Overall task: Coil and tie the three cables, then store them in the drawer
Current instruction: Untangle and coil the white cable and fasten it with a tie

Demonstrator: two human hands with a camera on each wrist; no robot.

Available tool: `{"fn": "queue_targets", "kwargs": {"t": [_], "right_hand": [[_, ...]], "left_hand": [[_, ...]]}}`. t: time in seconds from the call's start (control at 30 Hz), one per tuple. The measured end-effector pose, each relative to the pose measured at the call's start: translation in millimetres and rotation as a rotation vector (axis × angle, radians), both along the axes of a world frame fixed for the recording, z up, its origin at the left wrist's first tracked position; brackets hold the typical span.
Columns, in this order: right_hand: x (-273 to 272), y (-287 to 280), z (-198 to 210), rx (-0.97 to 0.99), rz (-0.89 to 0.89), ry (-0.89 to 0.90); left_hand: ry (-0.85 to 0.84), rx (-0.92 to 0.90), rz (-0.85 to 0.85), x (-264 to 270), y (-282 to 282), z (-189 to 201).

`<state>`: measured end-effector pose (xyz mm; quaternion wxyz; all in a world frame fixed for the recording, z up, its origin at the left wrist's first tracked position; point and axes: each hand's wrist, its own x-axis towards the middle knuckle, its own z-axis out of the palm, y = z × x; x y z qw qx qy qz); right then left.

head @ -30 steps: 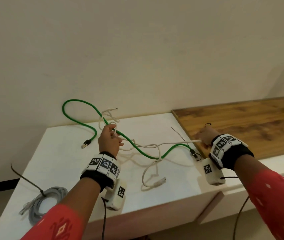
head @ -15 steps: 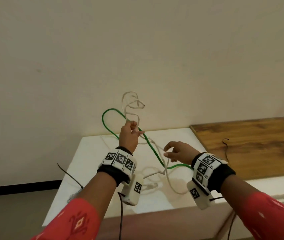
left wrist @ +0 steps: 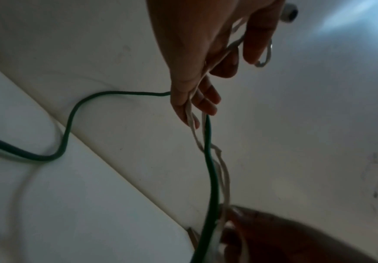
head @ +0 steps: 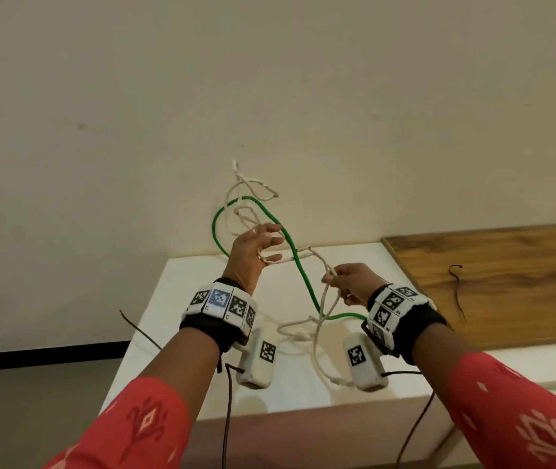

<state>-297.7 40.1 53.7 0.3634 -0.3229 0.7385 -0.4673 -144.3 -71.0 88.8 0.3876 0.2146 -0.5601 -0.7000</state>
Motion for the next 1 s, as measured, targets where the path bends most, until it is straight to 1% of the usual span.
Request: {"fn": "queue_targets", "kwargs": {"t": [0.07,0.13,0.2,0.23,0.3,0.33,0.4,0.5,0.7,0.77,0.9,1.0], "right_hand": [[-2.1,-3.5,9.1,-0.119,0.0,0.01],[-4.4,-4.5,22.9,-0.25,-0.037,-0.043],[-5.7,-3.6,38.3,-0.361,-0.06,-0.055],[-5.6,-3.5,44.4,-0.4,-0.055,-0.035],[-1.3,-3.6,53.7,-0.439,-0.012,0.004],[3.3,-2.8,57.3,-0.442,0.014,0.011],[11.6,-1.1,56.9,-0.447,0.049,-0.007],[21.5,4.2,50.4,-0.432,0.092,-0.061],[25.0,12.5,49.2,-0.413,0.136,-0.071],[27.0,13.1,55.1,-0.399,0.128,-0.037],[24.3,19.5,71.6,-0.351,0.02,0.097],[15.0,27.8,79.3,-0.303,-0.041,0.206]], "left_hand": [[-0.057,-0.031,0.067,1.2,-3.6,-5.1],[-0.163,-0.056,0.132,0.7,-6.8,-11.1],[-0.268,-0.019,0.171,-0.9,-5.3,-16.3],[-0.336,0.017,0.169,-1.5,-2.7,-19.3],[-0.434,0.08,0.098,-3.0,7.6,-24.4],[-0.437,0.069,0.061,-3.9,14.3,-25.0],[-0.408,0.016,0.047,-8.3,26.8,-22.8],[-0.362,-0.007,0.066,-15.3,32.9,-20.7],[-0.339,0.017,0.139,-18.5,27.7,-28.8],[-0.34,0.03,0.15,-20.0,23.3,-35.7],[-0.404,-0.017,0.21,-21.9,9.6,-54.0],[-0.422,-0.033,0.268,-23.3,4.7,-59.0]]}}
